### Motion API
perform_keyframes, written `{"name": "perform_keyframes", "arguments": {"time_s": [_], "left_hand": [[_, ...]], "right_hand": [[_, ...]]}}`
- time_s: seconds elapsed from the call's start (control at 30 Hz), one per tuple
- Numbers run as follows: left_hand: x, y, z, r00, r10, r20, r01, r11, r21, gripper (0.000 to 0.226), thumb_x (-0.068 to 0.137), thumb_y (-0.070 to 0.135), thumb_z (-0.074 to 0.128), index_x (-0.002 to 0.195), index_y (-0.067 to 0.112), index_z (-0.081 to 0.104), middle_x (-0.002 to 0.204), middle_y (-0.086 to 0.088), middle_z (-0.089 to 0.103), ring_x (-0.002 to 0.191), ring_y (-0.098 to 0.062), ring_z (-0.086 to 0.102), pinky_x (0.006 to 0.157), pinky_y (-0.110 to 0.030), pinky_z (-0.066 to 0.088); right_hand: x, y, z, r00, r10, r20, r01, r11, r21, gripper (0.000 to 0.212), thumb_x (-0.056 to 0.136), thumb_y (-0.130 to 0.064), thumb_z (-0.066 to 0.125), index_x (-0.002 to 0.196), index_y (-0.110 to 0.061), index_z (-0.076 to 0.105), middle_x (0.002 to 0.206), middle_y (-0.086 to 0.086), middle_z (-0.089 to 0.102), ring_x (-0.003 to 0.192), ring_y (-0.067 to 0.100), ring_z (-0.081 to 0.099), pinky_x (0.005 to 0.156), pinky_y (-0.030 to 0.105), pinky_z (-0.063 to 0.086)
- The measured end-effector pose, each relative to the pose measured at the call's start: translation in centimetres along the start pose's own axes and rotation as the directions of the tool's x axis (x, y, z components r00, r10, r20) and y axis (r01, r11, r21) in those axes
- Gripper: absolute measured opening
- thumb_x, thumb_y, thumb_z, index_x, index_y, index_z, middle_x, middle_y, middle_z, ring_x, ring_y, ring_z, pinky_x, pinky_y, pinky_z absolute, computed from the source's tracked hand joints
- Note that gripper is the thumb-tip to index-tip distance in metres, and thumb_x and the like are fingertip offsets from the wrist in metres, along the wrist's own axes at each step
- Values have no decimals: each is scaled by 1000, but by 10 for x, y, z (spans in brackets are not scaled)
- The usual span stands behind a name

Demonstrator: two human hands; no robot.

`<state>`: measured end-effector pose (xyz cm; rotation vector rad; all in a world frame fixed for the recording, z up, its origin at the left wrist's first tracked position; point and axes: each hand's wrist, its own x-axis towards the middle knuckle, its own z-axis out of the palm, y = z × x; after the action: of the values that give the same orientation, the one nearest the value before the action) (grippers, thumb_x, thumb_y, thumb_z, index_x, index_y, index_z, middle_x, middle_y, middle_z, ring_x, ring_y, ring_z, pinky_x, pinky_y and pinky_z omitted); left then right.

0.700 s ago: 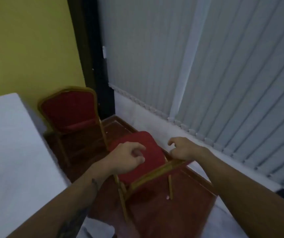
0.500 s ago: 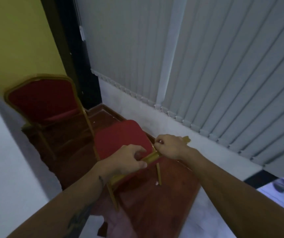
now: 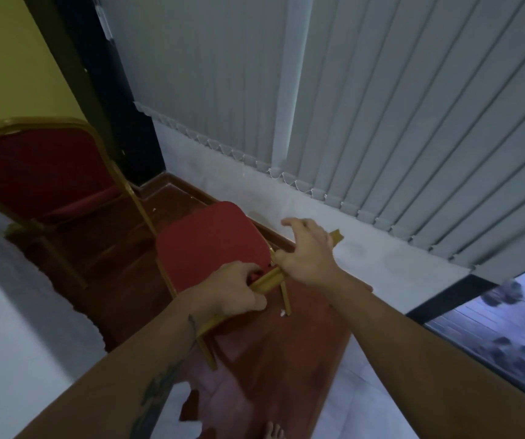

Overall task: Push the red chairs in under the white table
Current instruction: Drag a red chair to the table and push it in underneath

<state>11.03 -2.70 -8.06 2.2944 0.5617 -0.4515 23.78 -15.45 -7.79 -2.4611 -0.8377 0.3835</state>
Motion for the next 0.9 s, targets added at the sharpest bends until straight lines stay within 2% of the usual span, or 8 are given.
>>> {"name": "perform_keyframes", "arguments": {"time_s": [0.1, 0.2, 0.27, 0.37, 0.5, 0.63, 0.8, 0.9], "left_hand": [[-2, -6, 12, 1000, -25, 11, 25, 999, 33, 55, 71, 26, 61, 127, 24, 62, 118, -4, 64, 104, -27, 61, 90, -40, 54], [-3, -14, 20, 998, -49, 27, 50, 998, -35, 62, 76, 25, 57, 139, 24, 55, 124, -7, 64, 109, -31, 62, 89, -37, 52], [-5, -15, 20, 999, -43, 30, 45, 996, -73, 66, 71, 32, 58, 137, 26, 56, 120, -7, 64, 106, -30, 62, 88, -37, 53], [-8, -17, 21, 999, -26, 39, 30, 994, -103, 58, 77, 25, 60, 135, 27, 59, 119, -8, 66, 103, -30, 64, 84, -36, 55], [-16, -23, 21, 999, -30, 38, 34, 993, -111, 58, 80, 18, 59, 137, 26, 59, 128, -9, 63, 113, -35, 61, 91, -37, 54], [-21, -29, 22, 998, -41, 36, 44, 995, -91, 58, 81, 17, 59, 139, 19, 57, 134, -13, 60, 119, -37, 57, 98, -40, 52], [-29, -31, 23, 999, -43, -21, 42, 997, -67, 48, 83, 20, 55, 131, 18, 63, 126, -13, 64, 113, -37, 62, 93, -41, 54], [-34, -31, 27, 996, -87, -24, 86, 996, -35, 51, 85, 18, 56, 135, 16, 60, 131, -16, 60, 116, -38, 60, 93, -40, 53]], "right_hand": [[-3, -9, 12, 955, 278, -103, -264, 956, 127, 103, 65, -25, 68, 156, -25, 20, 161, 14, 12, 150, 36, 8, 121, 56, 12], [-10, -18, 20, 786, 610, -103, -503, 727, 467, 111, 67, -20, 67, 158, -25, 4, 154, 15, 19, 140, 40, 28, 110, 57, 35], [-17, -18, 25, 708, 702, 73, -535, 467, 704, 93, 75, -22, 67, 154, -17, 18, 132, 11, 45, 112, 37, 55, 89, 48, 49], [-26, -21, 29, 754, 559, 344, -537, 224, 813, 26, 82, -16, 57, 106, -7, 51, 92, 17, 62, 87, 39, 71, 70, 54, 59], [-28, -31, 31, 785, 526, 327, -488, 201, 849, 18, 81, -3, 52, 99, -6, 49, 86, 17, 54, 77, 37, 65, 52, 49, 60], [-30, -34, 35, 779, 520, 351, -505, 188, 842, 20, 82, -2, 52, 101, -6, 48, 85, 16, 54, 79, 37, 64, 70, 61, 59], [-34, -38, 34, 791, 468, 393, -535, 220, 815, 20, 80, -2, 53, 99, -6, 47, 83, 15, 54, 75, 35, 63, 51, 52, 60], [-36, -38, 36, 801, 440, 406, -547, 261, 796, 17, 83, -3, 55, 99, -5, 48, 83, 15, 55, 76, 34, 63, 58, 53, 59]]}}
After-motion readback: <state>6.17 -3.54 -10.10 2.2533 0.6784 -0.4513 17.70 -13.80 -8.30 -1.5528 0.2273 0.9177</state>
